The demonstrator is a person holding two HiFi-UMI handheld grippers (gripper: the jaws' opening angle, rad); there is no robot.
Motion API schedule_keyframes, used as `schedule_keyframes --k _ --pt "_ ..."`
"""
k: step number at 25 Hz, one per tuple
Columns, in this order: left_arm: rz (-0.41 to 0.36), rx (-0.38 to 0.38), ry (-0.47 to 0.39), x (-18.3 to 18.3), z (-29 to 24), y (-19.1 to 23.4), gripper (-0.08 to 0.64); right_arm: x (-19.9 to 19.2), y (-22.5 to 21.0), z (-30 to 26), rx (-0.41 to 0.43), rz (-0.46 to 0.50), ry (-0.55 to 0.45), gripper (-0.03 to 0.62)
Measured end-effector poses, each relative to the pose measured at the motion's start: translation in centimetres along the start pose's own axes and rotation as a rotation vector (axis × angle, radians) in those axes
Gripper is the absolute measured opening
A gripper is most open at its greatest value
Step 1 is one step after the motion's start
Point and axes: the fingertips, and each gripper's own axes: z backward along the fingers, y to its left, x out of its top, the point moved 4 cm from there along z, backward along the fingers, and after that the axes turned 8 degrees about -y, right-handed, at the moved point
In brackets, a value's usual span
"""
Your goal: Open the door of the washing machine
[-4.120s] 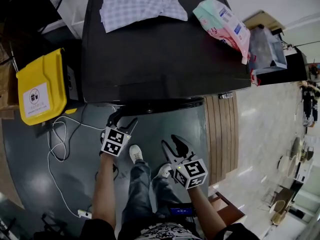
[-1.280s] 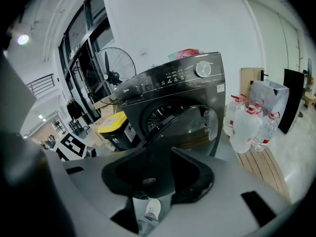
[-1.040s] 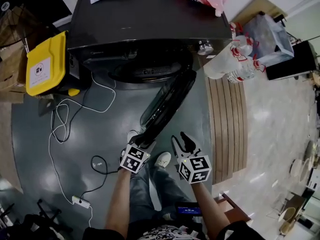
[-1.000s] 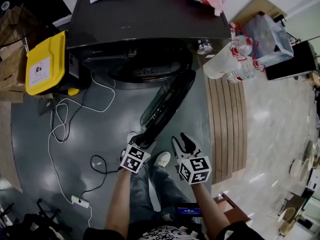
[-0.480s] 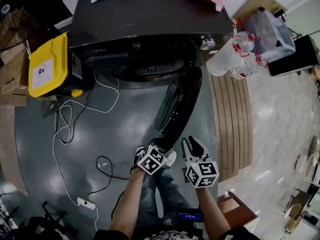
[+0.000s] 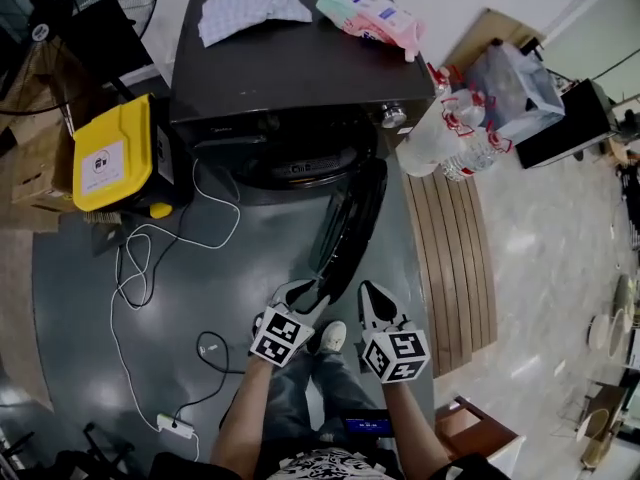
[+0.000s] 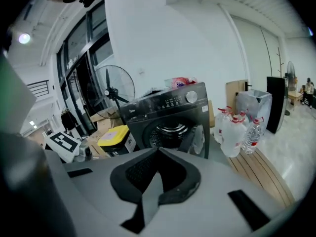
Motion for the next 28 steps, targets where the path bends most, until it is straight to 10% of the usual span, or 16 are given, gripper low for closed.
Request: schedule_keyframes --k 9,28 --pt "0.017 0.394 -0.479 14.9 14.9 -2.4 0.015 9.0 6.4 7.4 0.141 0.128 -0.160 0.003" --pt "0.106 0.485 -0.530 16.6 21.2 -12.0 0.000 12.5 7.7 18.9 0.205 0.204 -0.291 0.003"
